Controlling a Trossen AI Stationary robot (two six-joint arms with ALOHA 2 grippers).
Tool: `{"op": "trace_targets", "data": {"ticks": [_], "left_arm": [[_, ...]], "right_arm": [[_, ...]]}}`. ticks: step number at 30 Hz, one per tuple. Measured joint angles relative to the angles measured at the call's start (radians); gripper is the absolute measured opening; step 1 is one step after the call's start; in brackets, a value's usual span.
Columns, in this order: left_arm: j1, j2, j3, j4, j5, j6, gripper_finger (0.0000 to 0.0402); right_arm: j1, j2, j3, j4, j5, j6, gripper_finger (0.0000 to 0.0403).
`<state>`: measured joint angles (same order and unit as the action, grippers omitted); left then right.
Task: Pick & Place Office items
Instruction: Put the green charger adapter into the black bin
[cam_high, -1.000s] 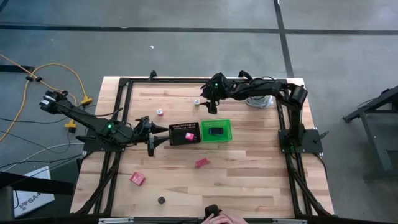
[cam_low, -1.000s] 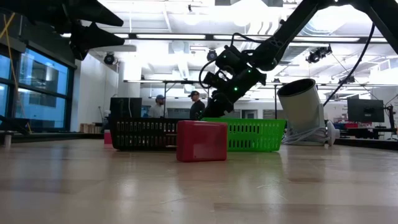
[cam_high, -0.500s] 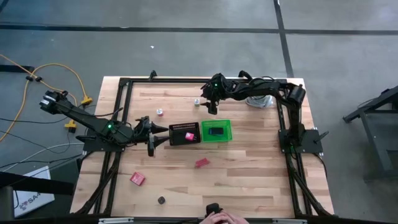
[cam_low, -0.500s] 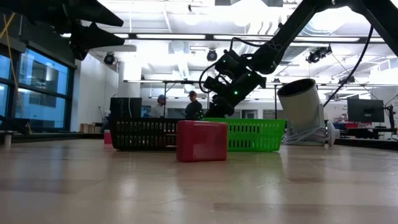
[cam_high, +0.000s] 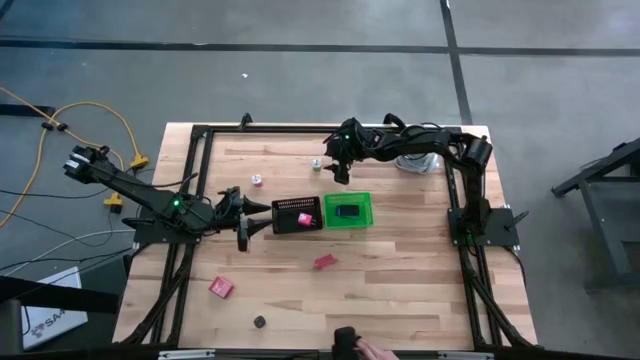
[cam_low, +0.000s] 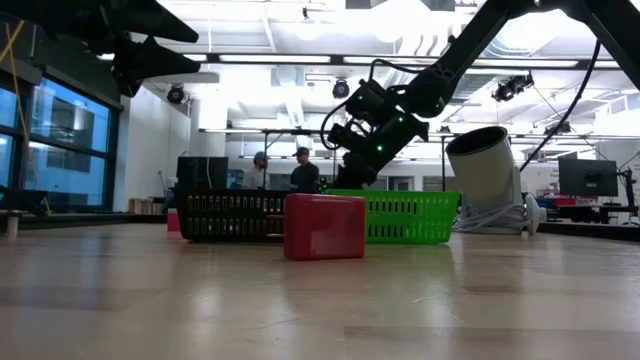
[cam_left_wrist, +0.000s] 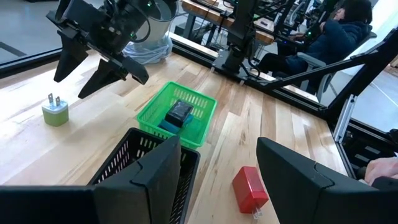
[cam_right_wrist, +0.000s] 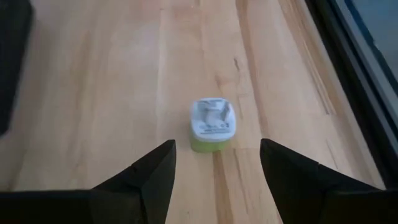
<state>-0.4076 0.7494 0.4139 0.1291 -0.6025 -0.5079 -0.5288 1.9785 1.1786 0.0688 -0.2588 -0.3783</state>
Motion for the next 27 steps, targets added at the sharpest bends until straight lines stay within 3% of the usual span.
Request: {"op": "trace_targets", "data": {"ticks": [4,27], "left_arm": [[0.000,0.000,0.000,0.000,0.000,0.000,0.0204],[0.000,0.000,0.000,0.000,0.000,0.000,0.0204]], "right_arm": [[0.011,0.000,0.000,-0.013,0.053,-0.005,0.0221],[0.032,0.006,0.002,0.016,0.061,-0.020,0.0221]]}}
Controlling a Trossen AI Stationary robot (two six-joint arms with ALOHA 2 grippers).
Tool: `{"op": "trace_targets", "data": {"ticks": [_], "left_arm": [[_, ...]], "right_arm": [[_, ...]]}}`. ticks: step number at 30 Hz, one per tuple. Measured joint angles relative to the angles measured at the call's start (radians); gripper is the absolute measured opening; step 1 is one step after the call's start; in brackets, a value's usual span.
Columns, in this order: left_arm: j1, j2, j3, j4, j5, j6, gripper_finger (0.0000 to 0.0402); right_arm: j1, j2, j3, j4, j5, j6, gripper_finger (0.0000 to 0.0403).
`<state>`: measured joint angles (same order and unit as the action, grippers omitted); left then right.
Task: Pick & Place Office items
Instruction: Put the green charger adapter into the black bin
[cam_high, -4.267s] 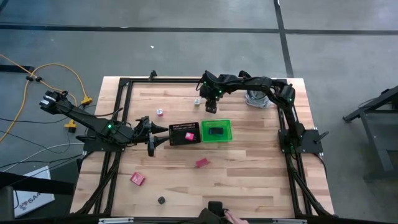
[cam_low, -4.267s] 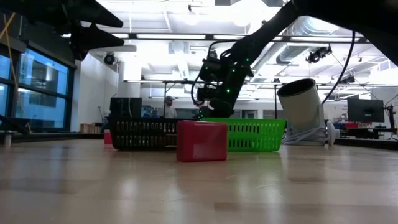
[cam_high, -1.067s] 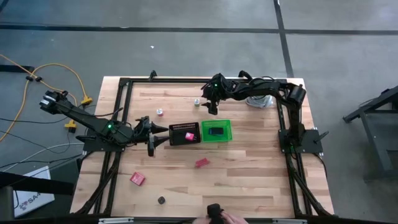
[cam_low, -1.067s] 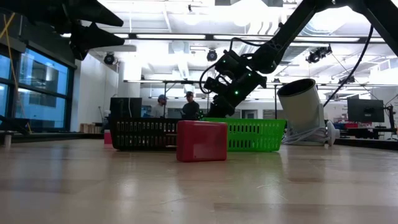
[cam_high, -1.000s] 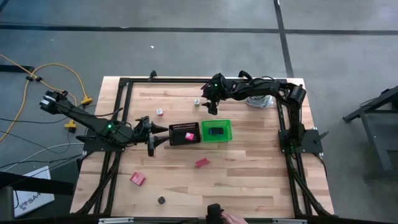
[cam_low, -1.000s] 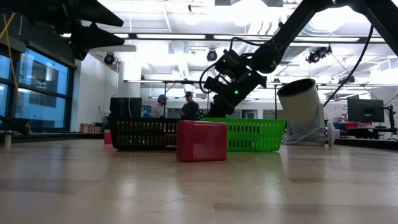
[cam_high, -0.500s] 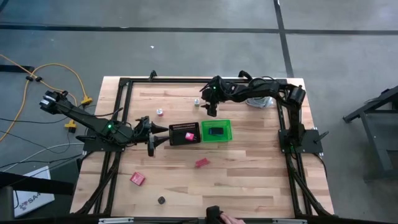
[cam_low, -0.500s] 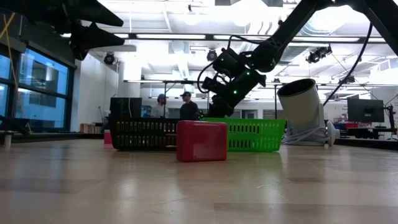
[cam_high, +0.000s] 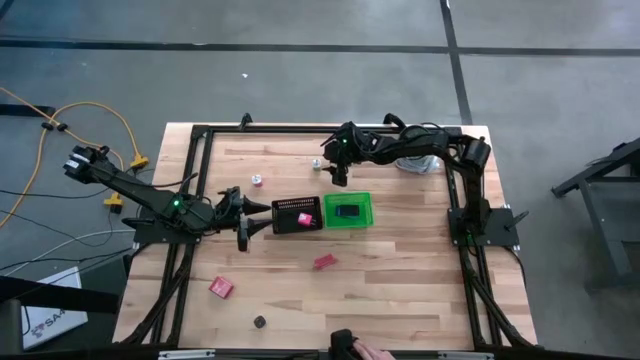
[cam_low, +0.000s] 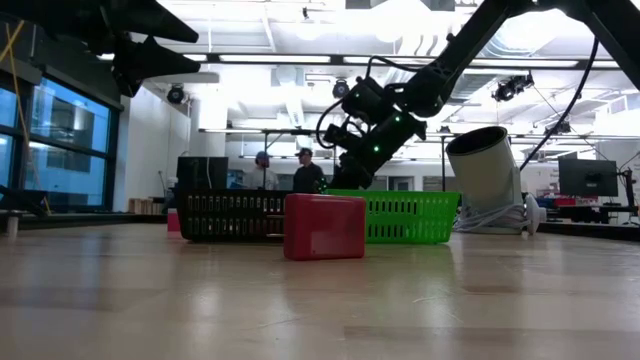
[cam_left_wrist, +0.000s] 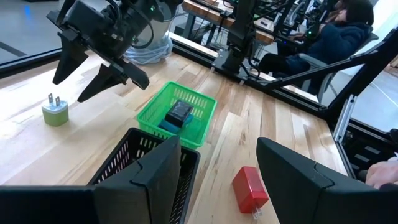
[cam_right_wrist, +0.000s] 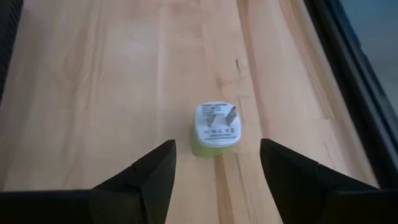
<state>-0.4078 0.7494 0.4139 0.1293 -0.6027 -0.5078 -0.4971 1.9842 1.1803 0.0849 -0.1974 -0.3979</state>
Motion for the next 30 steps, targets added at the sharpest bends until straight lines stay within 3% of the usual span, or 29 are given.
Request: {"op": "trace_targets", "data": {"ticks": [30], "left_arm": [[0.000,0.000,0.000,0.000,0.000,0.000,0.0204]], "right_arm": [[0.020,0.015,0.081,-0.092,0.038,-0.007,0.0221]]}}
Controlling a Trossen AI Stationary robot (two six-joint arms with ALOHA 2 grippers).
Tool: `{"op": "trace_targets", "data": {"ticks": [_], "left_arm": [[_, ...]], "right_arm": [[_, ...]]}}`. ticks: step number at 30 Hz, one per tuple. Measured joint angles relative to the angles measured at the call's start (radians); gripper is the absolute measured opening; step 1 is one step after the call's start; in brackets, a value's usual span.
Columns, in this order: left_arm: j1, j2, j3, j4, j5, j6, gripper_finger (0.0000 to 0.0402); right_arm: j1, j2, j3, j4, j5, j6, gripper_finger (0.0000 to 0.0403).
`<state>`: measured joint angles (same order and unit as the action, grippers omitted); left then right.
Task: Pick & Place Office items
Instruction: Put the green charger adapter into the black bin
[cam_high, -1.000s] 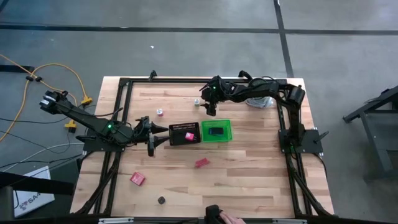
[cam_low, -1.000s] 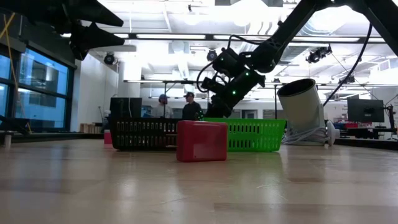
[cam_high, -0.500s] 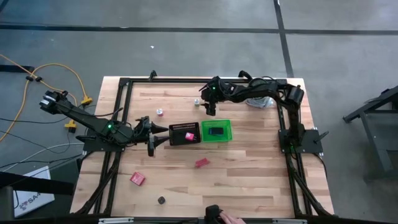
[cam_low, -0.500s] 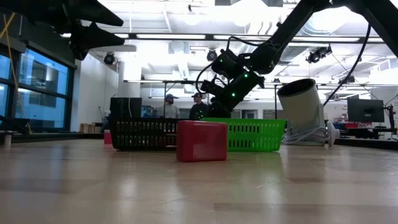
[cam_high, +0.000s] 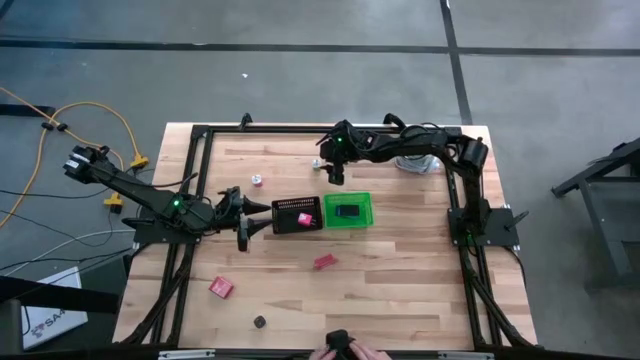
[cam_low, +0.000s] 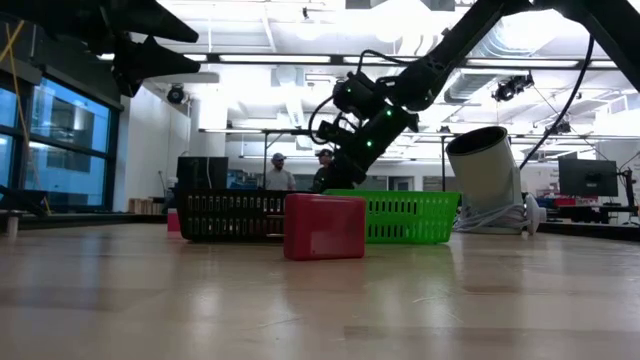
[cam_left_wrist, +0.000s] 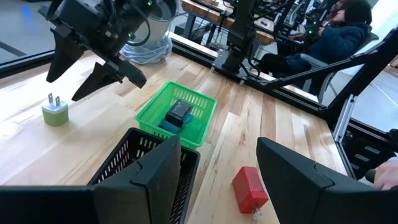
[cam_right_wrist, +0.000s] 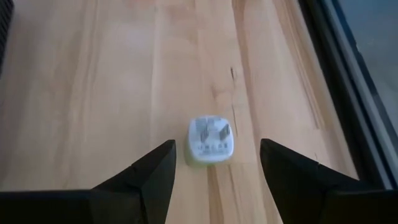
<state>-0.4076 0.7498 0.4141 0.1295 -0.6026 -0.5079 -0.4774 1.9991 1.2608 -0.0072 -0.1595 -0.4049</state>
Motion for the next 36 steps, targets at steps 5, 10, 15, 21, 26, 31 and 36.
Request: {"op": "trace_targets", "data": {"ticks": [5,10,15,21,26,31,36], "left_arm": [[0.000,0.000,0.000,0.000,0.000,0.000,0.0204],[0.000,0.000,0.000,0.000,0.000,0.000,0.0204],[0.000,0.000,0.000,0.000,0.000,0.000,0.0204],[0.000,0.000,0.000,0.000,0.000,0.000,0.0204],[0.000,0.000,0.000,-0.001,0.000,0.000,0.0204],[0.000,0.000,0.000,0.000,0.000,0.000,0.0204],[0.000,0.000,0.000,0.002,0.000,0.000,0.0204]], "right_arm": [[0.000,0.000,0.000,-0.018,0.003,0.000,0.0221],[0.000,0.000,0.016,-0.072,0.004,-0.008,0.0221],[0.000,0.000,0.077,-0.173,0.038,-0.022,0.0221],[0.000,0.016,0.083,-0.210,0.039,-0.051,0.0221],[-0.002,0.050,0.097,-0.208,0.049,-0.063,0.0221],[-0.002,0.053,0.124,-0.206,0.036,-0.071,0.0221],[-0.002,0.053,0.126,-0.204,0.005,-0.072,0.0221]]}}
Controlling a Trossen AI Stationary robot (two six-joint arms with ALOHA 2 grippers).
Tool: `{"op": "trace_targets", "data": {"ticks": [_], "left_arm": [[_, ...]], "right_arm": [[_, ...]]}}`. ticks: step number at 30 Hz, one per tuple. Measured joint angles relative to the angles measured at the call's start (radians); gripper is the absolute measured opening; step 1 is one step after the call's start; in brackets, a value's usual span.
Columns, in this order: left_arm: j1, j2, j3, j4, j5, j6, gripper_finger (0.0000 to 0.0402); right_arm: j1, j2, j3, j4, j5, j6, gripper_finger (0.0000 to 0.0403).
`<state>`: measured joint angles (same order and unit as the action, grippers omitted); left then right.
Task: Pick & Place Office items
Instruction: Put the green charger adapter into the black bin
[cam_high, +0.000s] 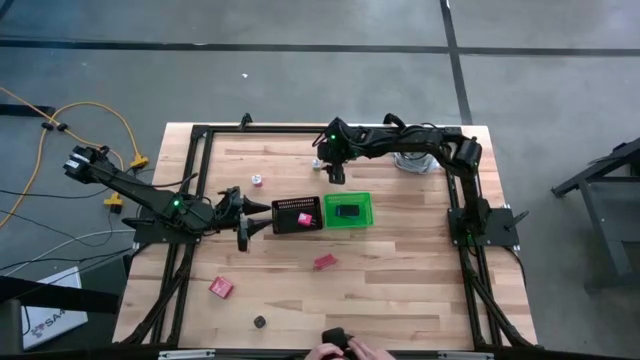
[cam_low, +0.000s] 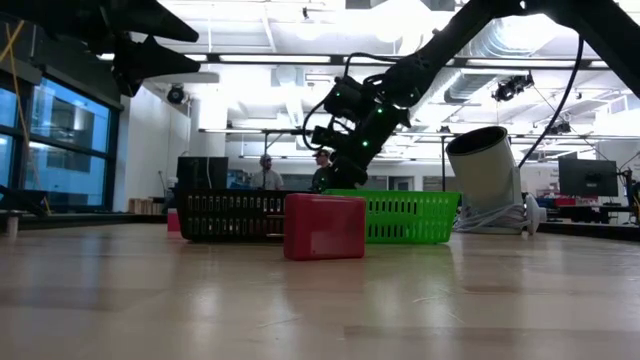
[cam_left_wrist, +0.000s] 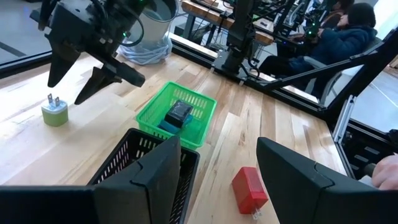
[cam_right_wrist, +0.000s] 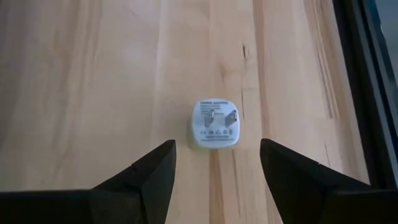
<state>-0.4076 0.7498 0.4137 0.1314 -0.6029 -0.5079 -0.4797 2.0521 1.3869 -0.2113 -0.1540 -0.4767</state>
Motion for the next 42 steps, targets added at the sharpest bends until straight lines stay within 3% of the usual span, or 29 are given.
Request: {"op": "trace_targets", "data": {"ticks": [10,24,42], "left_arm": [[0.000,0.000,0.000,0.000,0.000,0.000,0.0204],[0.000,0.000,0.000,0.008,0.000,0.000,0.0204],[0.000,0.000,0.000,0.012,0.000,0.000,0.0204]], "right_arm": [[0.004,0.004,0.065,-0.088,0.022,-0.010,0.0221],[0.010,0.145,0.272,-0.268,0.032,-0.033,0.0221],[0.015,0.151,0.280,-0.279,0.041,-0.079,0.0221]]}}
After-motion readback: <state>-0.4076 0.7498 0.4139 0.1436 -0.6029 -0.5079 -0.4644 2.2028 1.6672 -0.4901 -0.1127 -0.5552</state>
